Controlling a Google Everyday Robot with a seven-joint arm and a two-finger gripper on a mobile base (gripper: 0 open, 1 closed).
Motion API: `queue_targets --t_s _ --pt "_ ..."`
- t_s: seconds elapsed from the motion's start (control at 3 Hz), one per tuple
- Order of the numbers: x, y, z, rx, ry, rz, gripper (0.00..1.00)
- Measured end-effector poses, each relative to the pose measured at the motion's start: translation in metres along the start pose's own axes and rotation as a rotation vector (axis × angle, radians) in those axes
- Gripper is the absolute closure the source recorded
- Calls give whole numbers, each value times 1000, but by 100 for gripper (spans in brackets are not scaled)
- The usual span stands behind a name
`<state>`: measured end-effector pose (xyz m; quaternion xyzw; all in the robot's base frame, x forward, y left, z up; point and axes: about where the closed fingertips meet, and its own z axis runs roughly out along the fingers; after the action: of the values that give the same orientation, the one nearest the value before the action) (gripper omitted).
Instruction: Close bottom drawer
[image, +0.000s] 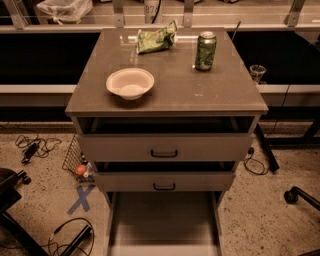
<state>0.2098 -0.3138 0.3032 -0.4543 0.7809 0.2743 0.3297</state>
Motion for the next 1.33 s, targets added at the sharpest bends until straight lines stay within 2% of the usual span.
queue_targets --t_s 0.33,0.67,1.0,1.33 --pt "8 6 26 -3 5 -12 100" --pt "27 15 82 2 44 -64 100" --pt "48 -2 137 26 70 -84 100" --pt "52 -22 169 21 80 -92 100"
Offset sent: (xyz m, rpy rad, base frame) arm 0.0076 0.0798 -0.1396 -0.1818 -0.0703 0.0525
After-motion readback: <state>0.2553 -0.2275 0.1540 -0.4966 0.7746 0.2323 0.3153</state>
